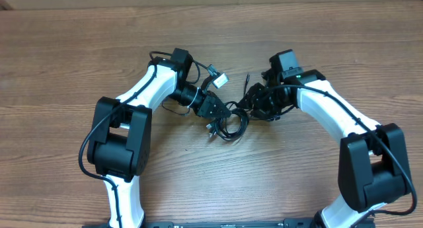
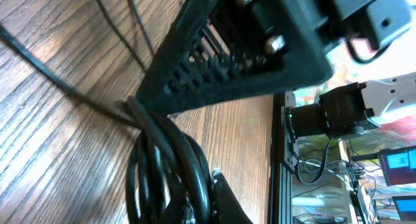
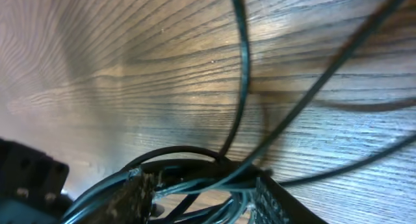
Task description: Untangle cables
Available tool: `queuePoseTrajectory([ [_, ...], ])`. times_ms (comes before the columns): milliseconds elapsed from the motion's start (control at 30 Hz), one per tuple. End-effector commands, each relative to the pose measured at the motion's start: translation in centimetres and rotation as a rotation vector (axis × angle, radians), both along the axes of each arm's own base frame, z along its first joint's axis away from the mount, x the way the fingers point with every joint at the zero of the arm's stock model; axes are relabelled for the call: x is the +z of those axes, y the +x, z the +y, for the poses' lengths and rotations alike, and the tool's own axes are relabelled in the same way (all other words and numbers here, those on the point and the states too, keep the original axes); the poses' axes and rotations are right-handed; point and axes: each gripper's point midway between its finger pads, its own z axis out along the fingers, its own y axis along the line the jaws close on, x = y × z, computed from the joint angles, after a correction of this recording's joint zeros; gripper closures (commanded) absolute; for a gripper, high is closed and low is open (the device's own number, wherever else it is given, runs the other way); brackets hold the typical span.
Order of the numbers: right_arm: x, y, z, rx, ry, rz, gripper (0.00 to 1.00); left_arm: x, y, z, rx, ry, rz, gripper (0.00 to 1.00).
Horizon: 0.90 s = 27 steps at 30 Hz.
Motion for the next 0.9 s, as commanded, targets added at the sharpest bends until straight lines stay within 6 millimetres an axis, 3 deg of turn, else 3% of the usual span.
queuePoseTrajectory([
  [0, -0.8, -0.1, -0.2, -0.027, -0.090, -0.010, 0.50, 1.4, -0.4, -1.4, -0.024, -0.113, 0.012, 0.96],
  [267, -3.7, -1.9, -1.2, -0.067, -0.259, 0.008, 0.50, 3.3, 0.1, -1.9, -0.013, -0.238, 0.012, 0.96],
  [433, -5.9, -3.5, -1.7, -0.115, -0.259, 0.056, 0.50, 4.2, 1.0, -0.9, 0.025, -0.288, 0.022, 0.96],
  [633, -5.9, -3.6, -1.4, -0.114, -0.235, 0.060, 0.49, 3.3, 2.0, 0.9, 0.074, -0.228, 0.028, 0.96],
  [867, -4.5, -2.9, -0.9, -0.065, -0.133, 0.063, 0.49, 0.8, 1.4, 1.9, 0.075, -0.059, 0.054, 0.96],
])
